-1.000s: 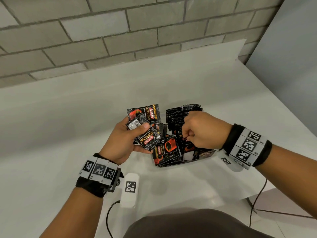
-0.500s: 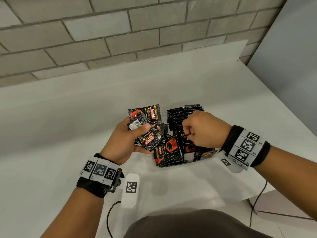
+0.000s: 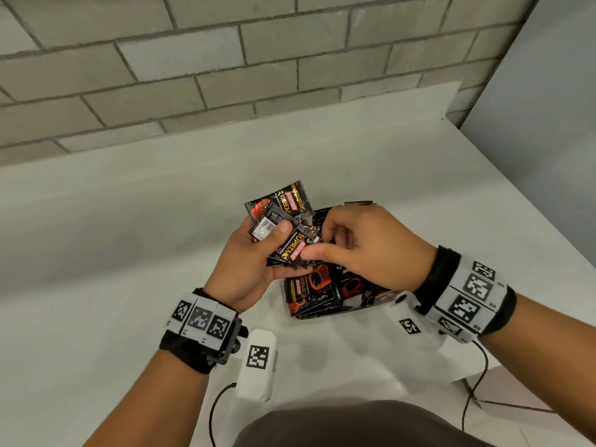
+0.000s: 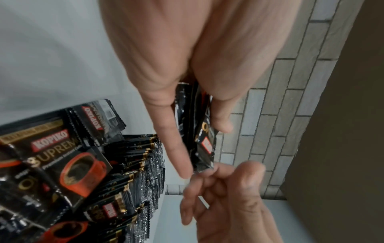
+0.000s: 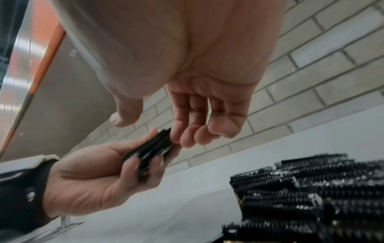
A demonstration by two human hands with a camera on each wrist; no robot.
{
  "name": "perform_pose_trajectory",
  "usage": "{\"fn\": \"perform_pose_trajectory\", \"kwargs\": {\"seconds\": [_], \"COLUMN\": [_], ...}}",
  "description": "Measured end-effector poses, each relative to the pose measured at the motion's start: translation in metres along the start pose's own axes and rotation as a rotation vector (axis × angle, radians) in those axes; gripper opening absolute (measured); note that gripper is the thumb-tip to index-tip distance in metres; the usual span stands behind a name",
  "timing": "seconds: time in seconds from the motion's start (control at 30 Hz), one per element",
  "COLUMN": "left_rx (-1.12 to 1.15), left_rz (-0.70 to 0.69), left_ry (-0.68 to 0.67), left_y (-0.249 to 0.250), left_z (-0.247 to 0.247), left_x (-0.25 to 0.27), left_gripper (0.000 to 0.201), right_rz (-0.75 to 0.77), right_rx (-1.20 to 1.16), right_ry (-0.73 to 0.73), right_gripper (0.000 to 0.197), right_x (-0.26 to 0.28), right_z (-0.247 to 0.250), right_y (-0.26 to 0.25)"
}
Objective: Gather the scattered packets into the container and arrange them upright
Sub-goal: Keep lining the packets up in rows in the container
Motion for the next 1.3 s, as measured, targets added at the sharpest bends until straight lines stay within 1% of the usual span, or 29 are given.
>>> {"fn": "perform_pose_trajectory", "kwargs": {"seconds": [0.07, 0.13, 0.23, 0.33, 0.43, 0.53, 0.67, 0.77, 0.9, 0.97, 1.03, 1.13, 1.2, 1.23, 1.27, 1.3], "left_rx": [0.006, 0.006, -0.027, -0.046, -0.014, 0.037, 0.064, 0.092, 0.105, 0.114, 0.111, 0.088, 0.068, 0.058, 0.051, 0.05], "left_rz": [-0.02, -0.018, 0.004, 0.038, 0.061, 0.095, 0.12, 0.113, 0.092, 0.088, 0.091, 0.091, 0.087, 0.083, 0.079, 0.076], "left_ry": [-0.011, -0.019, -0.039, -0.067, -0.07, -0.06, -0.074, -0.077, -0.063, -0.041, -0.012, 0.026, 0.046, 0.048, 0.041, 0.026], "left_y": [0.002, 0.003, 0.003, 0.001, -0.001, -0.002, -0.003, -0.004, -0.005, -0.005, -0.005, -0.006, -0.006, -0.007, -0.007, -0.007], "left_z": [-0.004, -0.007, -0.009, -0.01, -0.01, -0.009, -0.007, -0.006, -0.001, 0.002, 0.004, 0.007, 0.006, 0.005, 0.003, 0.0], "left_x": [-0.001, 0.0, 0.001, 0.002, 0.003, 0.003, 0.004, 0.004, 0.002, 0.001, 0.001, 0.001, 0.0, 0.0, 0.0, -0.001], "left_gripper": [0.047, 0.046, 0.044, 0.039, 0.043, 0.05, 0.054, 0.049, 0.037, 0.035, 0.033, 0.031, 0.03, 0.03, 0.029, 0.029], "right_rz": [0.011, 0.005, -0.049, -0.09, -0.099, -0.081, -0.097, -0.127, -0.131, -0.101, -0.069, 0.012, 0.053, 0.066, 0.08, 0.098], "right_rx": [-0.072, -0.15, -0.284, -0.389, -0.47, -0.477, -0.456, -0.5, -0.532, -0.492, -0.443, -0.51, -0.545, -0.525, -0.465, -0.358], "right_ry": [0.021, 0.071, 0.144, 0.133, 0.096, 0.075, 0.071, 0.103, 0.128, 0.182, 0.274, 0.394, 0.42, 0.426, 0.427, 0.419], "right_gripper": [0.05, 0.041, 0.029, 0.026, 0.028, 0.032, 0.026, 0.018, 0.014, 0.012, 0.012, 0.011, 0.011, 0.012, 0.013, 0.013], "right_x": [-0.002, -0.004, -0.005, -0.006, -0.006, -0.003, 0.0, 0.0, 0.002, 0.002, 0.004, 0.008, 0.011, 0.012, 0.013, 0.014], "right_z": [-0.006, -0.009, -0.007, -0.004, 0.0, 0.005, 0.007, 0.009, 0.01, 0.014, 0.022, 0.032, 0.032, 0.031, 0.029, 0.026], "right_y": [-0.002, 0.004, 0.011, 0.015, 0.018, 0.02, 0.023, 0.028, 0.029, 0.028, 0.028, 0.028, 0.025, 0.024, 0.023, 0.022]}}
Point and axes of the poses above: each hand's wrist, its own x-axis away from the middle knuckle, its own z-axis out of the back of the hand, y = z × x, the point moved 4 cm from there along -x, towards the middle knuckle, and after that the axes turned 10 degrees about -y, right-handed, at the moved point
